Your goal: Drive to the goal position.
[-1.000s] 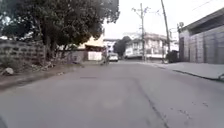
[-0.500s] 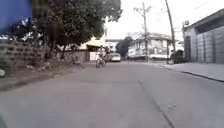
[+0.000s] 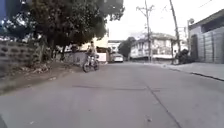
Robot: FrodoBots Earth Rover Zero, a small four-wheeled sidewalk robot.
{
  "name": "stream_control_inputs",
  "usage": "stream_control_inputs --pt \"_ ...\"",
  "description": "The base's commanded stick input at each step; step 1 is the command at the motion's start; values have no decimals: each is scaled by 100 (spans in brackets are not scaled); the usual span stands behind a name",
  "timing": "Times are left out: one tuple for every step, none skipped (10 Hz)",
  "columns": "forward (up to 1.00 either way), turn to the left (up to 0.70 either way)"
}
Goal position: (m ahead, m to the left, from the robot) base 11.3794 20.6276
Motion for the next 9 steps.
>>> stream_control_inputs --pt "100 7" --pt "100 7" --pt "100 7" --pt "100 -2" --pt "100 -33" --pt "100 -33" --pt "100 -33" --pt "100 -33" --pt "100 -33"
